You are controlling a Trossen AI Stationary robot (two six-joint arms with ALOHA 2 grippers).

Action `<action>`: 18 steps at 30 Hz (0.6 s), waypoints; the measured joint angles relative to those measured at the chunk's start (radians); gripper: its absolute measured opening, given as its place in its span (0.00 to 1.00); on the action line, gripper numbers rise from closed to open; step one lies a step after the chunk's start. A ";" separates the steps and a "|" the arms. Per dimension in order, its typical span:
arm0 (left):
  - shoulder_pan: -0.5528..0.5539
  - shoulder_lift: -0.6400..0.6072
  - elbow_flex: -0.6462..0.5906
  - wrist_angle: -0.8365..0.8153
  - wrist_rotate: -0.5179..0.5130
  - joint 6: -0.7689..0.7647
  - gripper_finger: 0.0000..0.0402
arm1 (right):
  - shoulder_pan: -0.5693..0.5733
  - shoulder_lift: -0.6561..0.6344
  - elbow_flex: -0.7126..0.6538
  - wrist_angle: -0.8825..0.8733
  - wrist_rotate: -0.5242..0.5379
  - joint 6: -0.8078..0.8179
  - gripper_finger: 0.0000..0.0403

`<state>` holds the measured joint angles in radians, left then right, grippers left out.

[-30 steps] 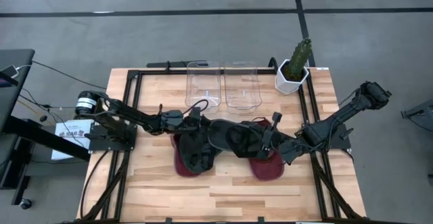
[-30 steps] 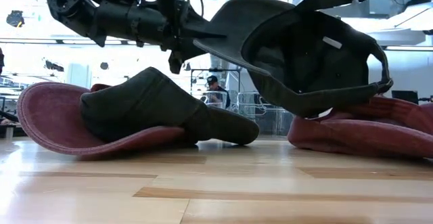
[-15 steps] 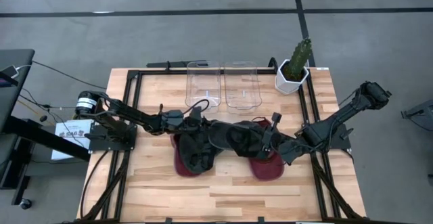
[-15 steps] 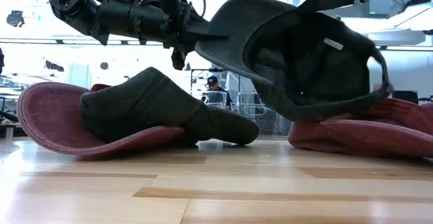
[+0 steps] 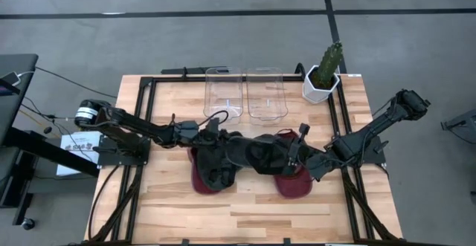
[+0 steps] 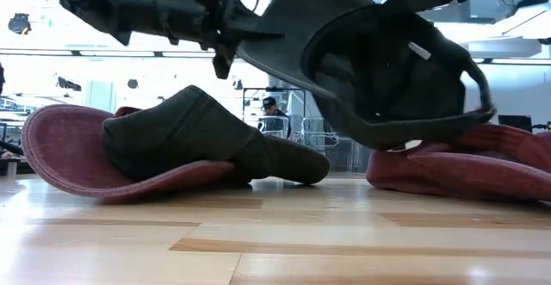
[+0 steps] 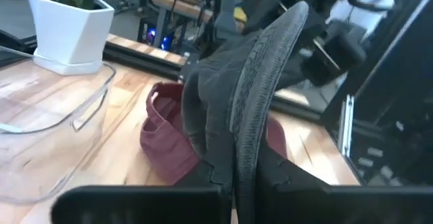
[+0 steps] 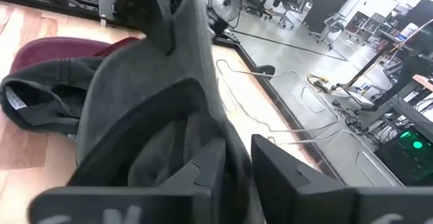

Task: Pick & Place hat
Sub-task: Put the black cap into the right transparent bin

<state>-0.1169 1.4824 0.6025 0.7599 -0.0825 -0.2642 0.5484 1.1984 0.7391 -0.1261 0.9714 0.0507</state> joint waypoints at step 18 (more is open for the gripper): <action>-0.211 -0.247 0.000 -0.375 -0.450 0.074 0.05 | -0.002 0.000 0.000 0.007 0.003 -0.009 0.44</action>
<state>-0.3277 1.2349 0.6022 0.3853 -0.5327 -0.1898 0.5461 1.1984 0.7391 -0.1192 0.9749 0.0420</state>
